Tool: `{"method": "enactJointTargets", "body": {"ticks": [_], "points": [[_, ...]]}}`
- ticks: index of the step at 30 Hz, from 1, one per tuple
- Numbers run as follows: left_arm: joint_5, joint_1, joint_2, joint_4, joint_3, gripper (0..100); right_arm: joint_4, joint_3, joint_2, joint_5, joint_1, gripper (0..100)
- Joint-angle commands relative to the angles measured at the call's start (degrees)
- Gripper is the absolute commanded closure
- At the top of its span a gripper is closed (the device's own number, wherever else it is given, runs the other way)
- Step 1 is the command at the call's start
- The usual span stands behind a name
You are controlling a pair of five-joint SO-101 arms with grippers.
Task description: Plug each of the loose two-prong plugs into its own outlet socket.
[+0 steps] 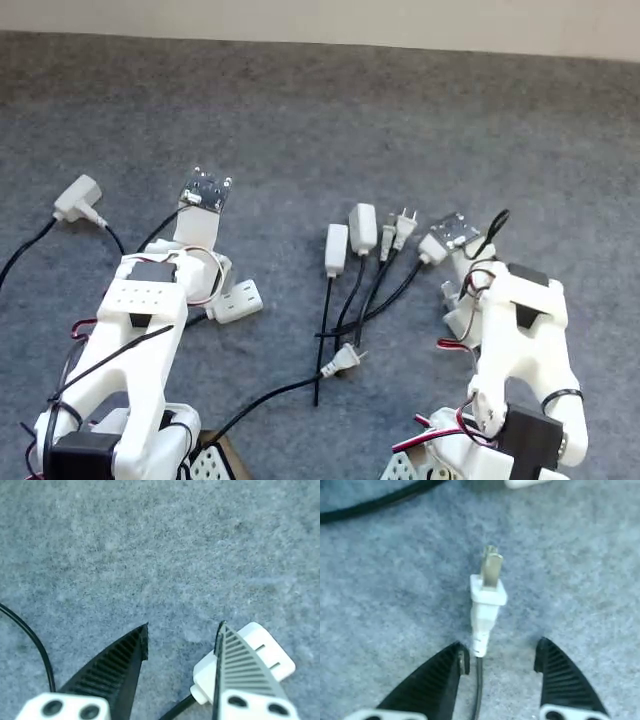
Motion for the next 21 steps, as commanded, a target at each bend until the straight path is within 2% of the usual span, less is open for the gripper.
{"method": "enactJointTargets", "body": {"ticks": [1, 8, 13, 21], "points": [[0.2, -1.5, -1.4, -1.8, -0.5, 77, -0.7, -0.1, -2.2, 0.5, -2.1, 77.6], [0.2, -2.1, -1.4, -2.1, -0.5, 77, -1.0, -2.2, -2.3, -9.1, -3.1, 78.4], [0.2, -2.1, -1.4, -2.1, -0.5, 77, -1.1, -2.8, -2.2, -8.9, -3.6, 85.3], [0.2, -2.1, -1.4, -2.0, -0.4, 77, -3.6, -2.9, -2.3, -8.9, -3.5, 85.2]]}}
